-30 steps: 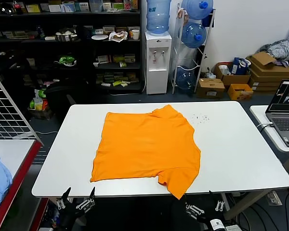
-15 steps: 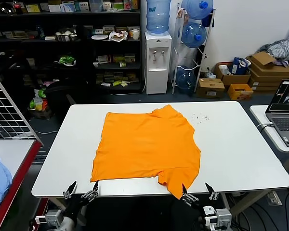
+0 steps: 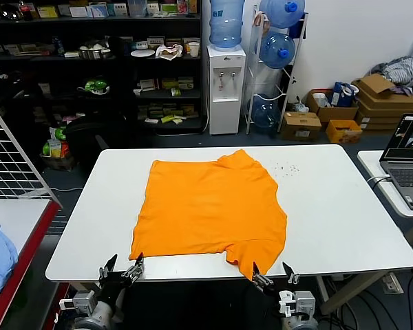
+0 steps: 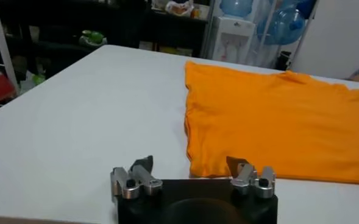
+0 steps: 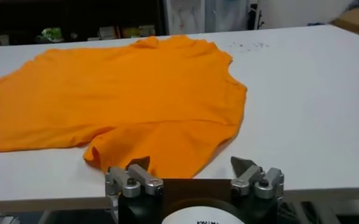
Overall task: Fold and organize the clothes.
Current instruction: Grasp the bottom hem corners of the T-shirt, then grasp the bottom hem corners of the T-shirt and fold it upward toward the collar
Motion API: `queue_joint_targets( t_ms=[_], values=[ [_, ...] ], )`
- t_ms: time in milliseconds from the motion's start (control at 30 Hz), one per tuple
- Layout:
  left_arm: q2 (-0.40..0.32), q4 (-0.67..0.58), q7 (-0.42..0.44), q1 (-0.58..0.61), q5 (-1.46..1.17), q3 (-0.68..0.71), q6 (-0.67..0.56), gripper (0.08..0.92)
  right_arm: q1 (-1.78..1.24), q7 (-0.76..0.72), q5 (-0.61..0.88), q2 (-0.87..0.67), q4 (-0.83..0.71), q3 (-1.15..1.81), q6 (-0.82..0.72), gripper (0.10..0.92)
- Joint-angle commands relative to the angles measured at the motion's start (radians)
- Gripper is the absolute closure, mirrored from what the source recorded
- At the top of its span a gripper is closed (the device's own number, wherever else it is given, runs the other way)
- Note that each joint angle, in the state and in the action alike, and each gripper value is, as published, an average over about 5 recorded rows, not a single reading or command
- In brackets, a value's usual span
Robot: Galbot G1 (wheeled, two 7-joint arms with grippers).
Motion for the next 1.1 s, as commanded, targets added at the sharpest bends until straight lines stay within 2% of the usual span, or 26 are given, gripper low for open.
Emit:
queue_joint_targets(
  t_ms=[33,467,567,667,767,1100],
  values=[
    [0.001,0.014,-0.001,-0.02,-0.015,0.026,0.008,0.413,0.012,0.008,-0.002,0.008,-0.011,-0.015,-0.012,0.445],
    [-0.015,0.019,0.0,-0.021,-0.002,0.036,0.005,0.794,-0.009,-0.007,-0.024,0.013,0.002,-0.018,0.013,0.826],
    [-0.017,0.02,0.001,-0.022,0.002,0.037,0.003,0.872,-0.013,-0.008,-0.027,0.013,0.006,-0.017,0.022,0.89],
    [-0.018,0.016,0.0,-0.019,0.006,0.035,-0.001,0.907,-0.023,-0.009,-0.027,0.008,0.018,-0.016,0.032,0.903],
    [-0.014,-0.006,-0.005,-0.006,0.006,0.026,-0.009,0.908,-0.05,-0.008,-0.022,-0.009,0.048,-0.012,0.044,0.903],
    [0.045,-0.22,-0.075,0.168,-0.084,-0.029,0.005,0.908,-0.302,0.015,0.053,-0.137,0.252,0.042,0.097,0.903]
  ],
)
